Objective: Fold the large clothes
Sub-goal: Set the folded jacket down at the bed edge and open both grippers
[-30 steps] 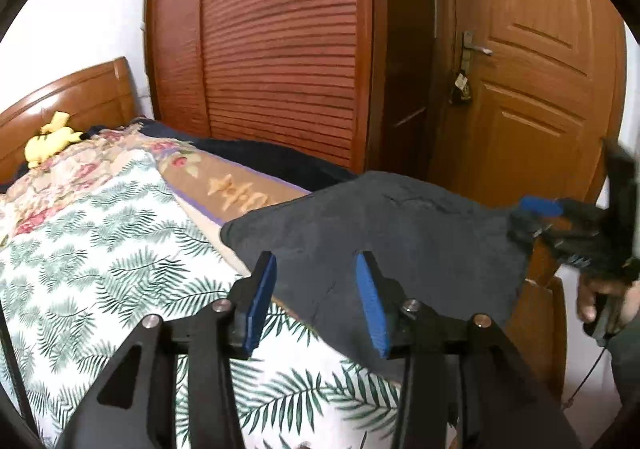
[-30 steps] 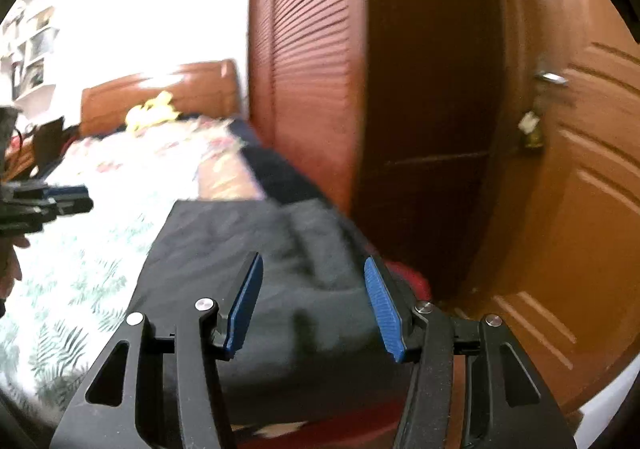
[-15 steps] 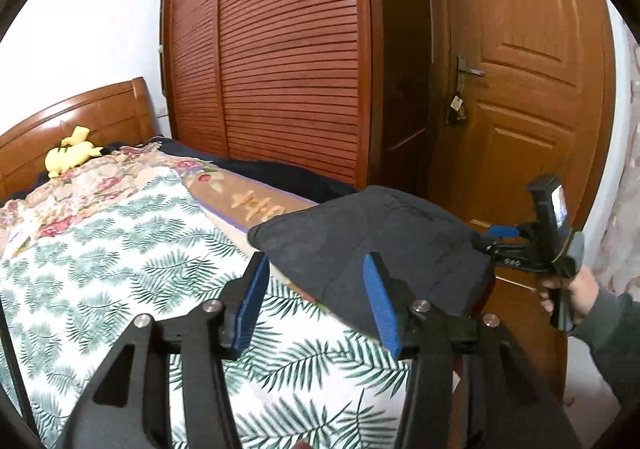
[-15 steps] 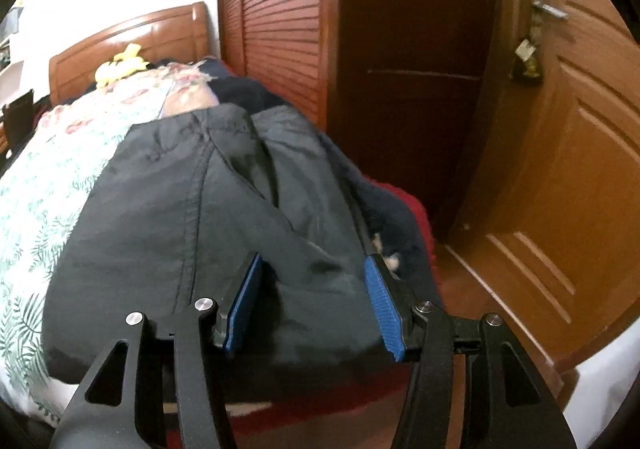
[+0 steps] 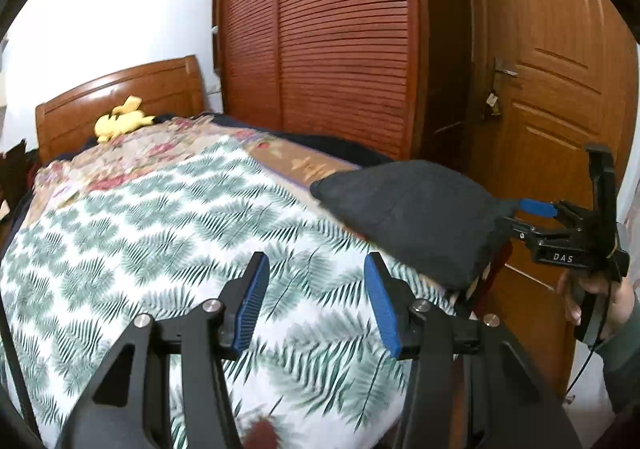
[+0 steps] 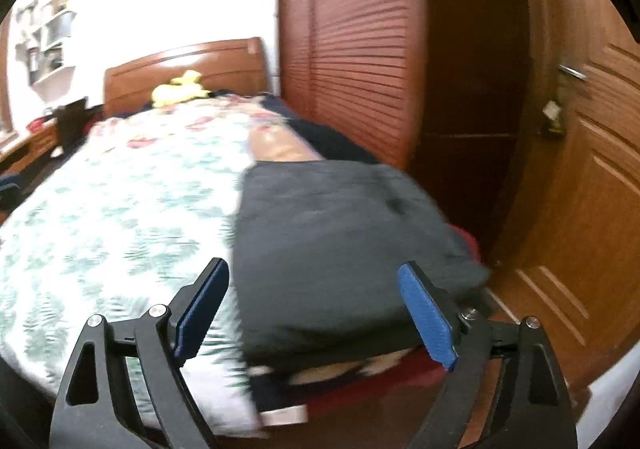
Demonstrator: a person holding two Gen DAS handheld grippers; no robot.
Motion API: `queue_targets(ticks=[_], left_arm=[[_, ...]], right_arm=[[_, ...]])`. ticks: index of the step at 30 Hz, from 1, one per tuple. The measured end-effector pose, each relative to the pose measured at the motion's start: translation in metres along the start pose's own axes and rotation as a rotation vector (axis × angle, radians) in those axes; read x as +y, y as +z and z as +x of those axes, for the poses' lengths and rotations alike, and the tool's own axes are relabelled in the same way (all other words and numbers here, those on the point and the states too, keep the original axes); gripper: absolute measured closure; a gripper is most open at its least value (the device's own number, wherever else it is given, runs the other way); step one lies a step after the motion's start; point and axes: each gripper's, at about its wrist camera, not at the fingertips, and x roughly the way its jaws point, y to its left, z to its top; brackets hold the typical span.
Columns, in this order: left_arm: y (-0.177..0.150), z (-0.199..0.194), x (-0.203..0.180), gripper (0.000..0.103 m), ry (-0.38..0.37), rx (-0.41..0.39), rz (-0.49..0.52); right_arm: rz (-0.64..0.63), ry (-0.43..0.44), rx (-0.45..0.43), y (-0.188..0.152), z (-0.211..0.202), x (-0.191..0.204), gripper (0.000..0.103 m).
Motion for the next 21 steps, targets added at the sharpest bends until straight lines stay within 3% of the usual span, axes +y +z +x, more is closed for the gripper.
queue_targets(ticks=[5, 10, 21], left_arm=[[-0.028, -0.025, 0.030, 0.054, 0.060, 0.033, -0.016], [-0.055, -0.058, 0.059, 0.054, 0.102, 0.029, -0.085], [-0.117, -0.144, 0.126, 0.054, 0.325, -0.007, -0.208]], right_arm=[[-0.005, 0.122, -0.017, -0.008, -0.010, 0.068, 0.014], [-0.015, 0.184, -0.021, -0.017, -0.017, 0.126, 0.014], [-0.069, 0.300, -0.023, -0.030, -0.030, 0.228, 0.014]])
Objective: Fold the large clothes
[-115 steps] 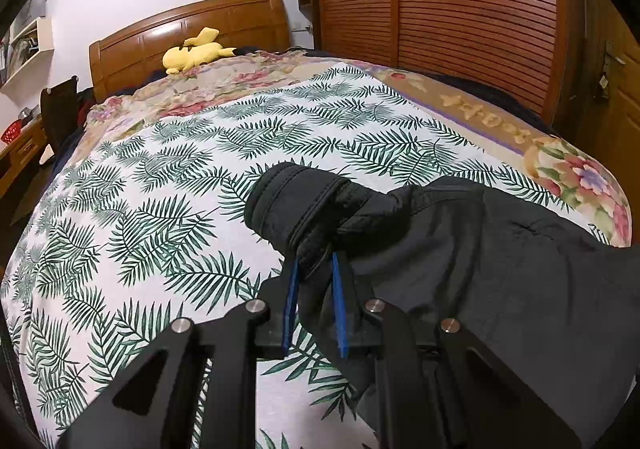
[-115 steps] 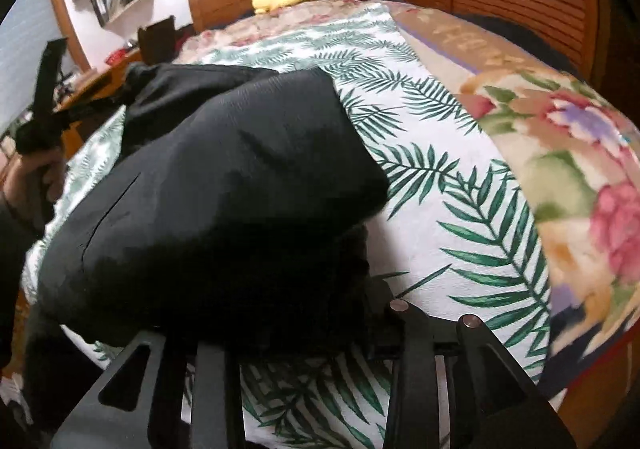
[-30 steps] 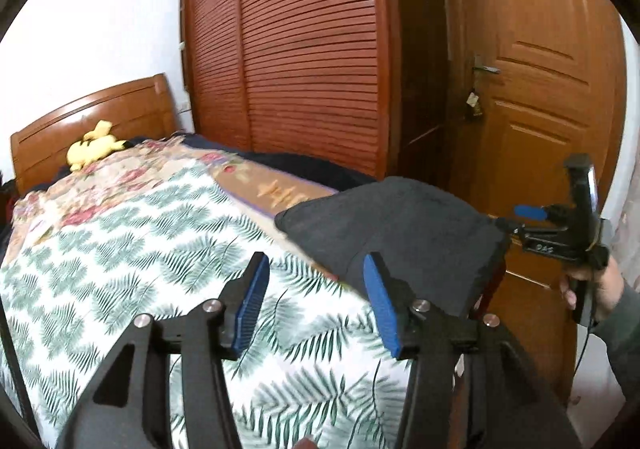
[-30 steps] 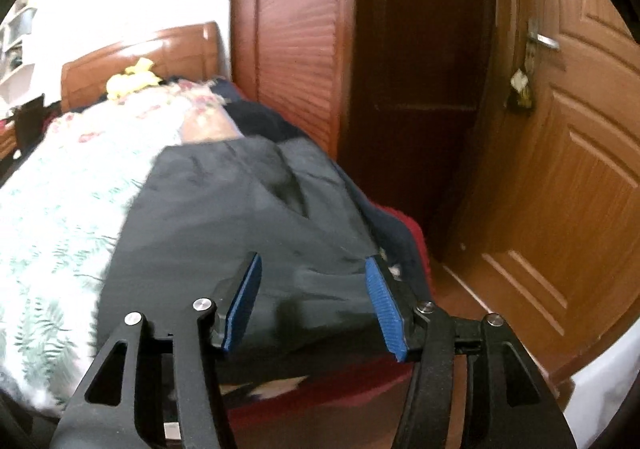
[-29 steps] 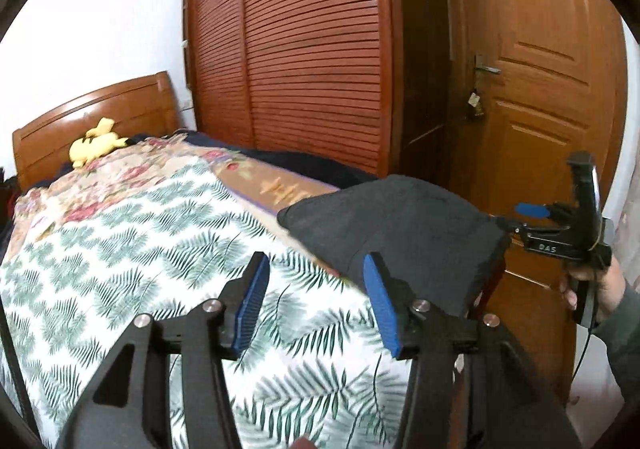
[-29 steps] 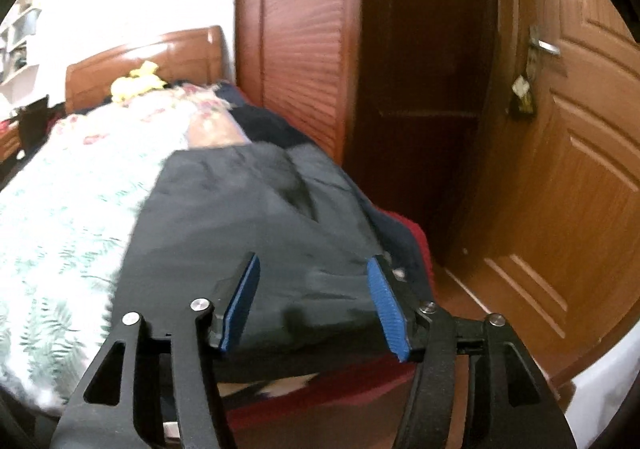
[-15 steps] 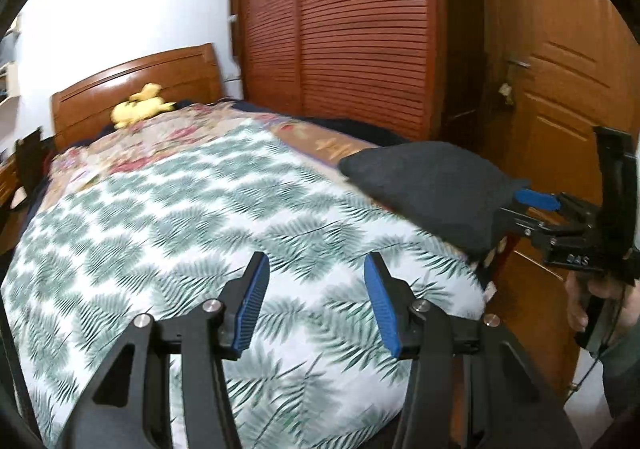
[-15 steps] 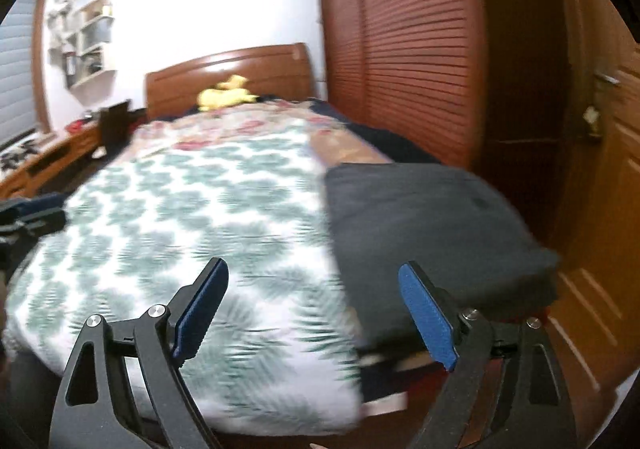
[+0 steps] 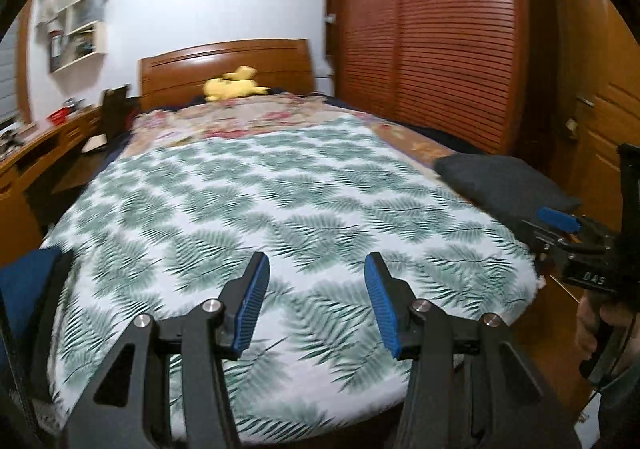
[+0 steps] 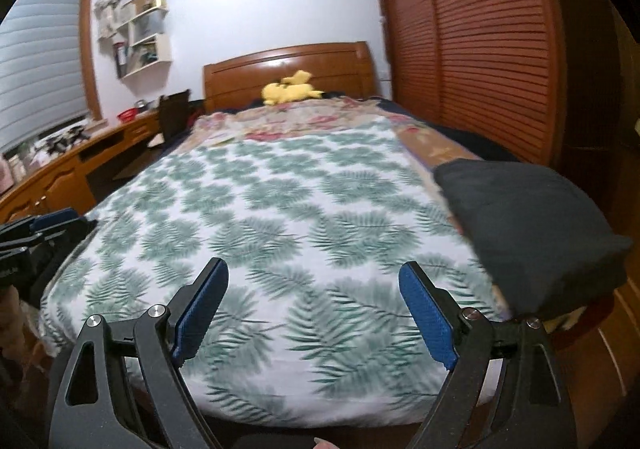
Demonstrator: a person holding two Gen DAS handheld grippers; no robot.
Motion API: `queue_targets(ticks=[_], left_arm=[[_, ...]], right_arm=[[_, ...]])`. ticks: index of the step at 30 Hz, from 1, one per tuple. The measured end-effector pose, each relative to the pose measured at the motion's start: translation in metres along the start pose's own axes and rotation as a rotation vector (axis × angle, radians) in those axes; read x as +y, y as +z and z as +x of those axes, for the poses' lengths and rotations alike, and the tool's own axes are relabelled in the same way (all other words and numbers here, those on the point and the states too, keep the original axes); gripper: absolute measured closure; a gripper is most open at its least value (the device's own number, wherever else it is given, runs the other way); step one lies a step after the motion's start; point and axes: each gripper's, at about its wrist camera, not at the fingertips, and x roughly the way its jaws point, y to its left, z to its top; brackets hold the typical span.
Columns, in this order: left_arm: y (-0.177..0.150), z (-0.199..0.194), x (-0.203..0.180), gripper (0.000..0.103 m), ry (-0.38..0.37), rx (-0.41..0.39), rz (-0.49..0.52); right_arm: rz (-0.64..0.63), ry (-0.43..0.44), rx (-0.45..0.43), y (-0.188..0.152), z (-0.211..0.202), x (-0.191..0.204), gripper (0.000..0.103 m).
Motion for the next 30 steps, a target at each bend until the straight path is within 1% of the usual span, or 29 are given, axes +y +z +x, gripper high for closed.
queue_targets(ticks=[1, 5, 8, 11, 14, 19, 30], left_arm=[[-0.002, -0.003, 0.006, 0.054, 0.014, -0.002, -0.008], [-0.015, -0.025, 0.038, 0.054, 0.112, -0.029, -0.047], [-0.019, -0.039, 0.058, 0.054, 0.152, -0.046, -0.081], [-0.023, -0.053, 0.072, 0.054, 0.184, -0.068, -0.105], [-0.026, -0.066, 0.079, 0.054, 0.199, -0.090, -0.122], [-0.030, -0.083, 0.084, 0.054, 0.212, -0.113, -0.131], [-0.033, -0.091, 0.079, 0.054, 0.208, -0.123, -0.124]], right_arm=[[-0.007, 0.010, -0.003, 0.001, 0.000, 0.008, 0.014], [-0.038, 0.076, -0.025, 0.006, 0.000, 0.048, 0.014], [-0.059, 0.111, -0.047, 0.008, -0.003, 0.073, 0.014], [-0.074, 0.142, -0.063, 0.011, -0.006, 0.089, 0.014], [-0.082, 0.174, -0.081, 0.014, -0.010, 0.105, 0.014], [-0.103, 0.188, -0.104, 0.015, -0.018, 0.121, 0.014], [-0.108, 0.196, -0.106, 0.014, -0.022, 0.123, 0.014]])
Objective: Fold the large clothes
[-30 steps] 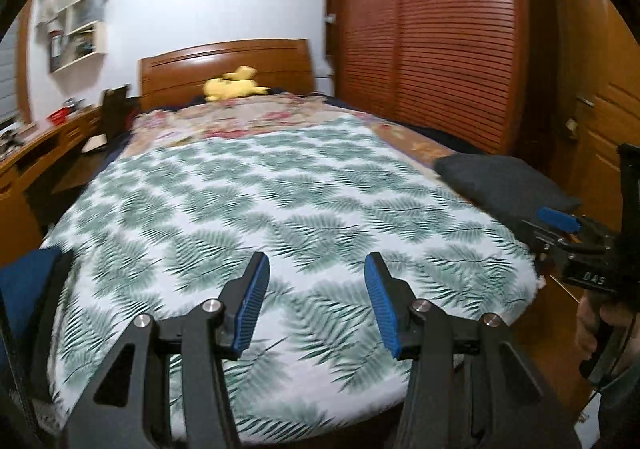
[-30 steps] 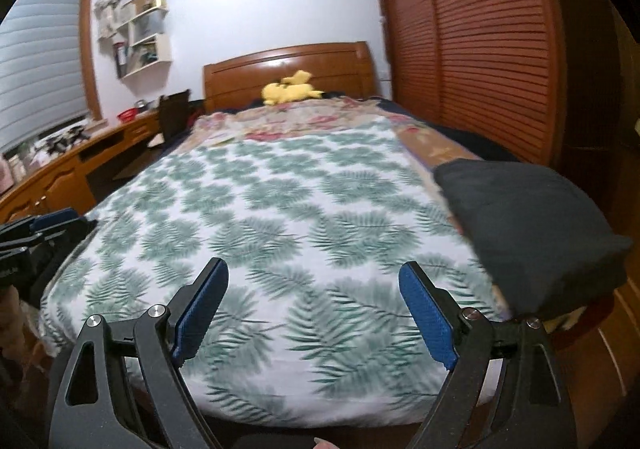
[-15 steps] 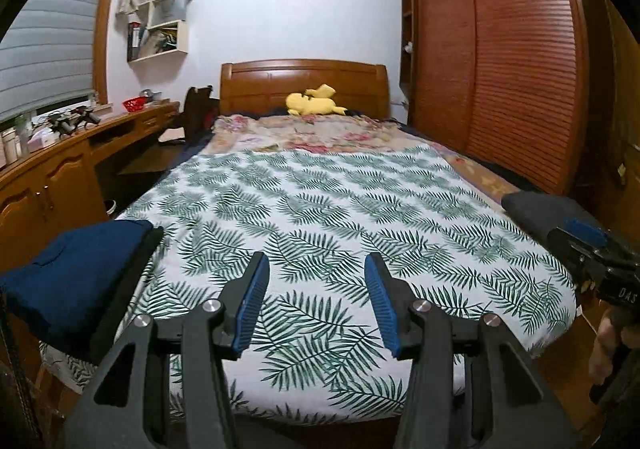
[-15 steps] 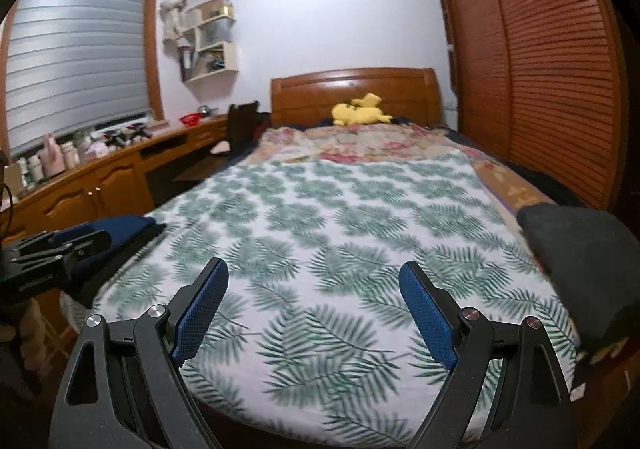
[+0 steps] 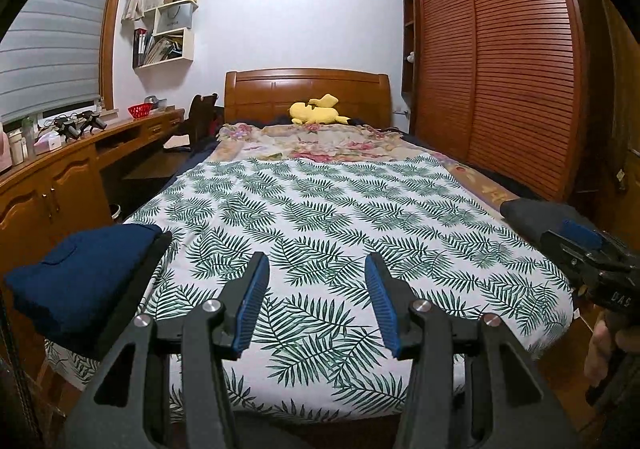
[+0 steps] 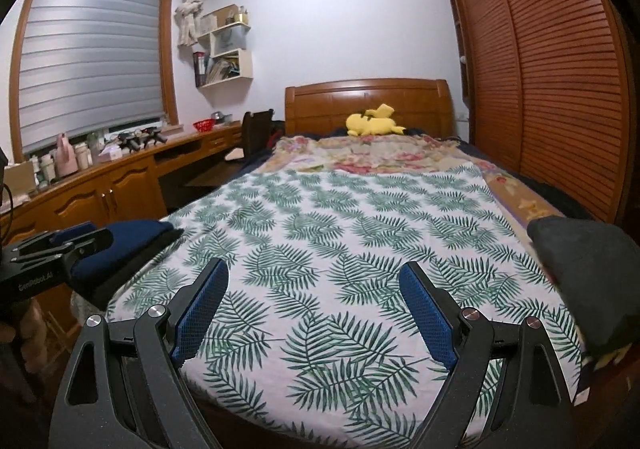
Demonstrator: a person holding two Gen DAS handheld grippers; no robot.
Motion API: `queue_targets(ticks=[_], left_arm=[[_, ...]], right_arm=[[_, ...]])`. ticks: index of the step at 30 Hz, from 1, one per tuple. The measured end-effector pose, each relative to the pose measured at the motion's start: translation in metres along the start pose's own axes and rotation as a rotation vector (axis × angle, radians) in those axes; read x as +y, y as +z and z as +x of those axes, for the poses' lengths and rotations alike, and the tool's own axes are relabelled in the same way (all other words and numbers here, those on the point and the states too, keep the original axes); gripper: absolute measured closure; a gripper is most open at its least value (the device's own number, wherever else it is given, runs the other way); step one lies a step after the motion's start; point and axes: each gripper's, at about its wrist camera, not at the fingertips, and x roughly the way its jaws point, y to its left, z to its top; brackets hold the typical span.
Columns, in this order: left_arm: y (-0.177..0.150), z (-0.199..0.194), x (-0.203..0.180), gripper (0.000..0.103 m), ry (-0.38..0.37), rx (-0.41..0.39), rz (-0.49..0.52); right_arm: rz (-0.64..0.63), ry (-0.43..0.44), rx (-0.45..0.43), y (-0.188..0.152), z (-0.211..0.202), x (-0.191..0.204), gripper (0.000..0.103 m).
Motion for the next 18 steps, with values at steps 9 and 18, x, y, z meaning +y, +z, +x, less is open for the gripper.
queue_targets(ticks=[9, 18], left_arm=[[0.0013, -0.0047, -0.0027, 0.054, -0.006, -0.004, -0.003], [0.0015, -0.0055, -0.0038, 0.054, -0.002, -0.002, -0.005]], right_arm=[[0.007, 0.000, 0.000, 0.0001, -0.0017, 0.0000, 0.014], [0.006, 0.000, -0.001, 0.0002, -0.0018, 0.0002, 0.014]])
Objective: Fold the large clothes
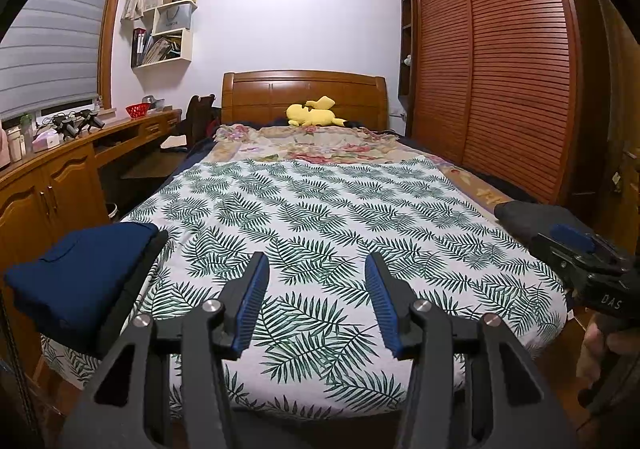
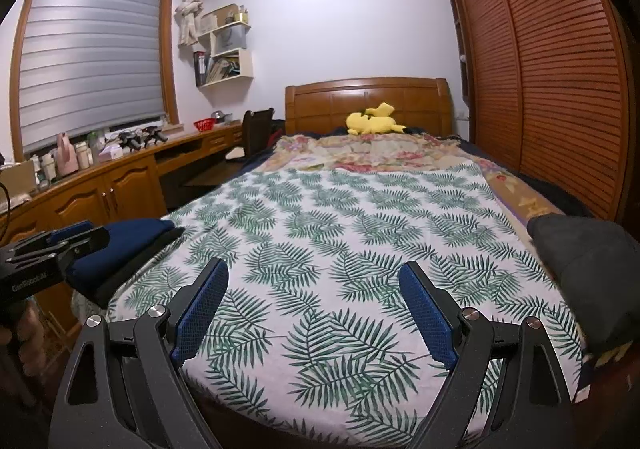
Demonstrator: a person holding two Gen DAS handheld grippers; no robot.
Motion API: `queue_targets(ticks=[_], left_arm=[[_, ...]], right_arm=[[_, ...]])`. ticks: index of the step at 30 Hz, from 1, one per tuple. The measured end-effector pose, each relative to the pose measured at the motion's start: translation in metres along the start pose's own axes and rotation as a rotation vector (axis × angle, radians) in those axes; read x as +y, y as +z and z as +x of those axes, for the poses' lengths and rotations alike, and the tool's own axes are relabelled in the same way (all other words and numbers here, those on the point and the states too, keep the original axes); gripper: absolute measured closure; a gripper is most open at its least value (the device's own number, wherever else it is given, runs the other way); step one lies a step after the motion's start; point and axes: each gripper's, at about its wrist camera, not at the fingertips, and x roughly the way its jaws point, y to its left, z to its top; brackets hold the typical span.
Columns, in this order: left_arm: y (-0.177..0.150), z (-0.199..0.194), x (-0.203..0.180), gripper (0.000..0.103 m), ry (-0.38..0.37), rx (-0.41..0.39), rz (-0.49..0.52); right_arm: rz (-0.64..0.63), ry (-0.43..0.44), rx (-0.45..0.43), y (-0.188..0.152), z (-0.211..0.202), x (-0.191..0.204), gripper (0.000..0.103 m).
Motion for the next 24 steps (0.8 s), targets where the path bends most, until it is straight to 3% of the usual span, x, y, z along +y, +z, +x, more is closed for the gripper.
queue_targets(ticks=[24], left_arm=[[0.0006, -0.0050, -0.0055, 0.053, 0.000, -0.004, 0.008]], right_arm=[[0.002, 0.001, 0.001, -0.0011, -0.0013, -0.0004, 0.014]])
